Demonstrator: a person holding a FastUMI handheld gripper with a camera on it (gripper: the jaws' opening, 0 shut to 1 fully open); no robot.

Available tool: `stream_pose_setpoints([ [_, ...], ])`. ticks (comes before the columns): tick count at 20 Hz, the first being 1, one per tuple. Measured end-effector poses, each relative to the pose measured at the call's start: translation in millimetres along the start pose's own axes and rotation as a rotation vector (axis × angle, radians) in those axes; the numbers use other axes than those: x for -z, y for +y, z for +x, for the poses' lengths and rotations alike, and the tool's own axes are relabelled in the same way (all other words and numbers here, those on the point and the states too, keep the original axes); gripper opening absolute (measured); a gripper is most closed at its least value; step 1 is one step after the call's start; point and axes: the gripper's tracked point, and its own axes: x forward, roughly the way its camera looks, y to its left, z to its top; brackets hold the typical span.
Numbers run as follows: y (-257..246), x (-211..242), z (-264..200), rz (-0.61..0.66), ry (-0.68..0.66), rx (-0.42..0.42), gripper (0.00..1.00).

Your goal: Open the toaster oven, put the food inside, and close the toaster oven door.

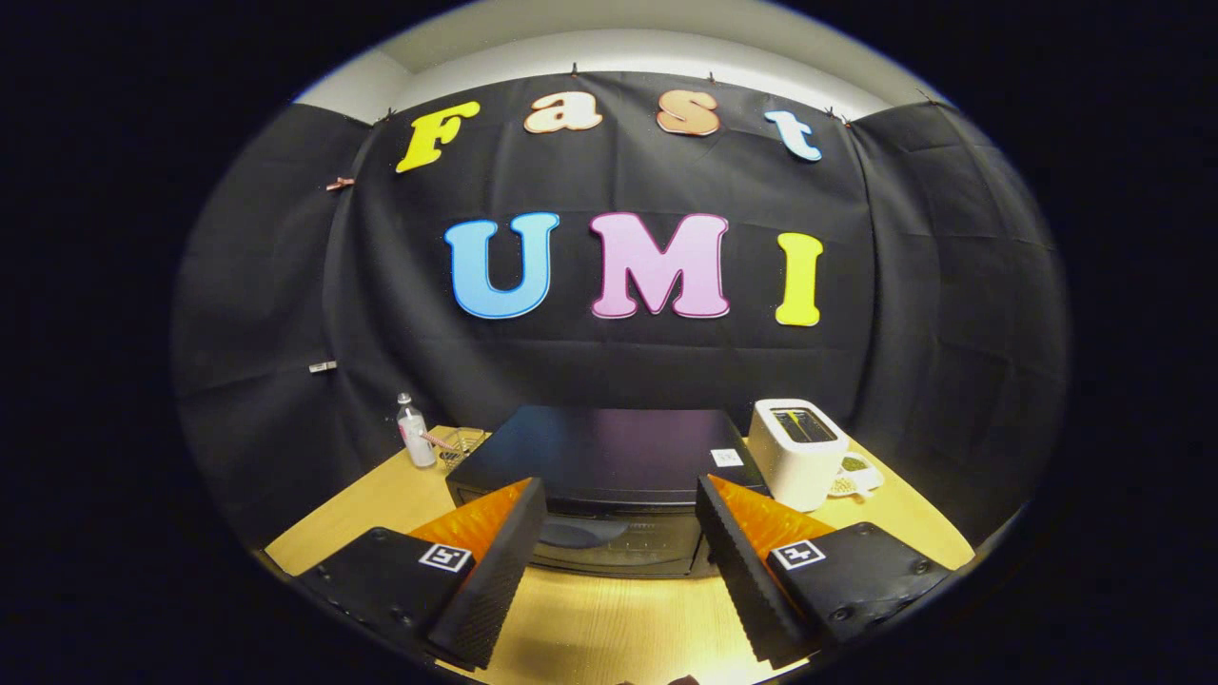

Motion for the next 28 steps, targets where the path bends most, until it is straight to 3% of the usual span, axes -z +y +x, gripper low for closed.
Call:
stream_pose_setpoints([
  [13, 31, 74, 90, 0.026, 0.153, 0.020, 0.98],
  [28, 39, 93, 62, 0.018, 0.157, 0.043, 1.00],
])
